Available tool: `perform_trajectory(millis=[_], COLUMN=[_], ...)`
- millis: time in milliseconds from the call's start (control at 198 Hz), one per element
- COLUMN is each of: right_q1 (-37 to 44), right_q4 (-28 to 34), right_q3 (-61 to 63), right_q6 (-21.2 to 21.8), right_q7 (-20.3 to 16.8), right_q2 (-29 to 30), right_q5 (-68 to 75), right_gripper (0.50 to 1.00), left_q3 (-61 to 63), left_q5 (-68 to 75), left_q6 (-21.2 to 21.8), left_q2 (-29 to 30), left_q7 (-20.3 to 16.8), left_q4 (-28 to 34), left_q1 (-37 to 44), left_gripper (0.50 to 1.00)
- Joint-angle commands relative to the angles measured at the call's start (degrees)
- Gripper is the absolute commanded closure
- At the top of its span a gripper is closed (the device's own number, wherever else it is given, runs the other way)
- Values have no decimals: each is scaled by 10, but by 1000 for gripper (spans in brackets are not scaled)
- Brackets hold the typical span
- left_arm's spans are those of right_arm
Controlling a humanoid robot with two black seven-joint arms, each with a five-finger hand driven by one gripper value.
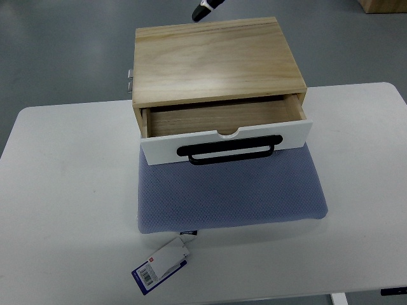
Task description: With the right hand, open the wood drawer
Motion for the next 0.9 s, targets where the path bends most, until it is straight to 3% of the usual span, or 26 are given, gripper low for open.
perform_trajectory(millis=[0,162,324,394,399,410,576,728,895], right_q1=[-100,-253,-382,-393,-424,-430,-515,-546,-558], right_q4=[-73,-134,-210,-226,-259,-264,-276,-277,-278], right_q3=[113,325,532,558,613,624,754,806,808], right_q6=[-19,-59,-109,-107,-103,-102,-51,-22,-22], right_q7=[53,121,176,183,196,199,243,250,250], right_q2=[-1,21,90,100,124,129,188,243,249], right_q5=[0,0,0,1,1,1,1,0,-2], right_gripper=[556,556,556,556,556,556,554,554,554], left_q3=[0,1,1,1,1,1,2,3,3], left_q5=[0,0,1,1,1,1,2,2,2], left_q6=[0,0,0,0,0,0,0,1,1], left_q2=[0,0,0,0,0,0,0,0,0], left_q7=[0,0,0,0,0,0,0,0,1], left_q4=[0,0,-2,-2,-3,-3,-6,-6,-7], left_q1=[0,0,0,0,0,0,0,0,1], left_gripper=[500,500,500,500,500,500,500,500,500])
